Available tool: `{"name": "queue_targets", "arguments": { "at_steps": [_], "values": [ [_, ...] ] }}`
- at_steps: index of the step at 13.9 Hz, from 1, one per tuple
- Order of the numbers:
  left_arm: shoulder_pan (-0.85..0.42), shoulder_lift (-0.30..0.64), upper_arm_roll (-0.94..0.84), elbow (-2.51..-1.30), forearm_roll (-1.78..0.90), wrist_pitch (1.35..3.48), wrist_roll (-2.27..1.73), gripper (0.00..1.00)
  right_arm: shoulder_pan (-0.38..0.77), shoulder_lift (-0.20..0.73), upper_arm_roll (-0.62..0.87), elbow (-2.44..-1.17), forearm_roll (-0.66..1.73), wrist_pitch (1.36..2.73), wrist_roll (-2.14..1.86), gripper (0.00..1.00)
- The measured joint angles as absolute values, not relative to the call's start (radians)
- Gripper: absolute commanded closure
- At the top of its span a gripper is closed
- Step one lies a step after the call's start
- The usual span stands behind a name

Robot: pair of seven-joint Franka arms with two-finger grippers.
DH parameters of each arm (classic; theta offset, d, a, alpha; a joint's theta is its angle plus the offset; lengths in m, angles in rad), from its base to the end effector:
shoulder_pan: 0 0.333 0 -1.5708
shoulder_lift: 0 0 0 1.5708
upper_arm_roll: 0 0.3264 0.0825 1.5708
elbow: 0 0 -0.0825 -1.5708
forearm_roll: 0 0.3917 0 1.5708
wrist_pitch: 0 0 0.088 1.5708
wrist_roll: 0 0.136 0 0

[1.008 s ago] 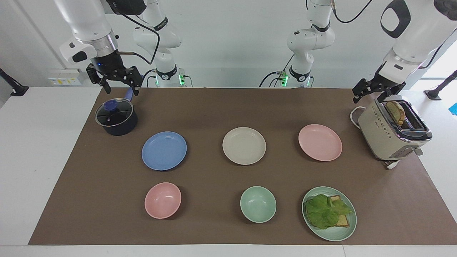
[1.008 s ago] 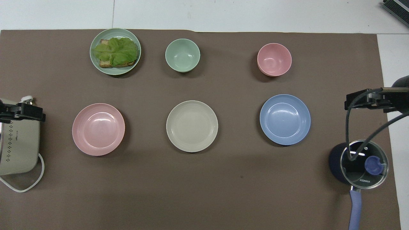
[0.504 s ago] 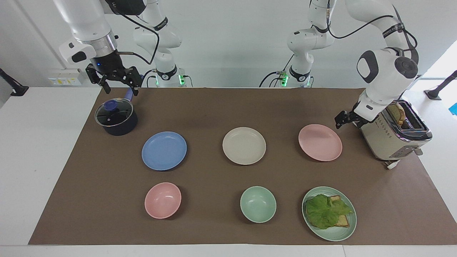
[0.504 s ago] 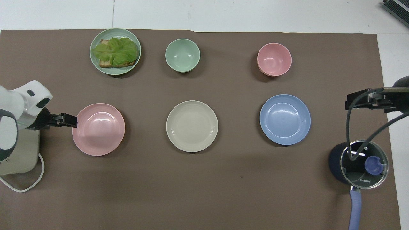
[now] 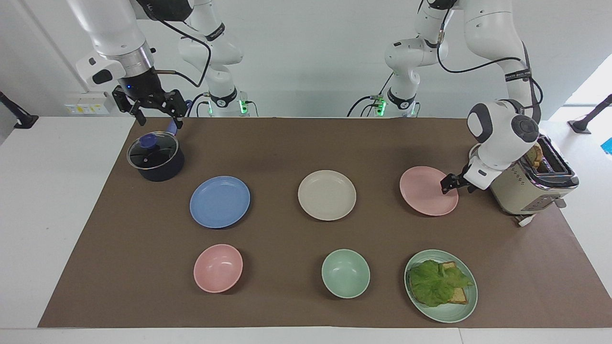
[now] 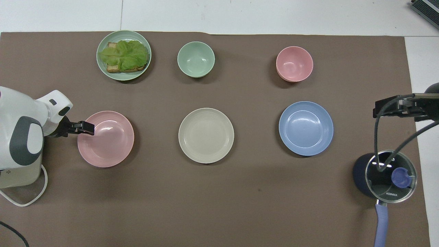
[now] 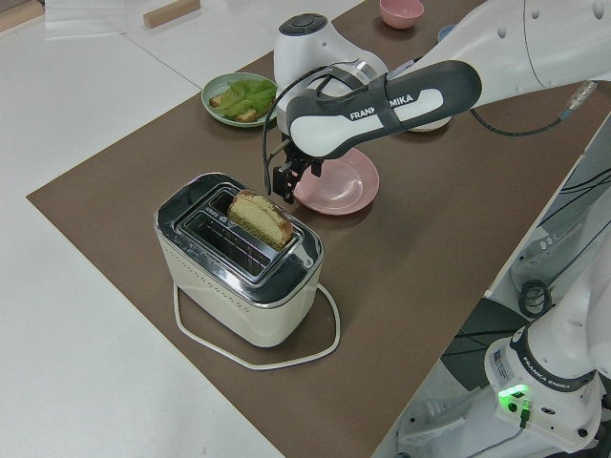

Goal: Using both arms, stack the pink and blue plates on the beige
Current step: 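Reach the left gripper to the pink plate rim and grasp it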

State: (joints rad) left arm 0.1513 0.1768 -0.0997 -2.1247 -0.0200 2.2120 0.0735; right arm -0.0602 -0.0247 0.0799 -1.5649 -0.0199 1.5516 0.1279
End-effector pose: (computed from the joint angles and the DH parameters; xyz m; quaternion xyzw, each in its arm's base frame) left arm 0.5602 0.0280 0.2970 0.9989 -0.0042 -0.0432 0.0193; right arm 0.5529 0.0087 0.6208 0.9984 -0.0543 0.0065 0.0105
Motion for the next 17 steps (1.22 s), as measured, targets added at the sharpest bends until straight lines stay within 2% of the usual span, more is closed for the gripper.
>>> {"name": "queue_targets", "arguments": {
  "at_steps": [1,2,3,5,6,7,14,17],
  "values": [
    [0.151,0.177,-0.1,-2.142,-0.02,2.225,0.076,0.0,-0.06,-0.025,0.08,-1.566,-0.02,1.552,0.128,0.0],
    [0.151,0.177,-0.1,-2.15,-0.02,2.227,0.077,0.11,-0.06,-0.025,0.08,-1.567,-0.02,1.552,0.128,0.0],
    [0.151,0.177,-0.1,-2.153,-0.02,2.227,0.078,0.37,-0.06,-0.025,0.08,-1.568,-0.02,1.552,0.128,0.0],
    [0.151,0.176,-0.1,-2.153,-0.02,2.227,0.085,0.77,-0.06,-0.025,0.08,-1.569,-0.02,1.552,0.128,0.0],
    [0.151,0.176,-0.1,-2.153,-0.02,2.227,0.095,0.9,-0.06,-0.025,0.08,-1.569,-0.02,1.552,0.128,0.0],
    [0.151,0.175,-0.1,-2.153,-0.02,2.227,0.101,0.98,-0.06,-0.025,0.08,-1.57,-0.02,1.552,0.128,0.0],
    [0.151,0.155,-0.103,-2.146,-0.021,2.211,0.118,1.0,-0.06,-0.028,0.08,-1.577,-0.02,1.552,0.128,0.0],
    [0.142,0.155,-0.108,-2.071,-0.02,2.088,0.118,1.0,-0.061,-0.029,0.079,-1.578,-0.02,1.552,0.128,0.0]
  ]
}}
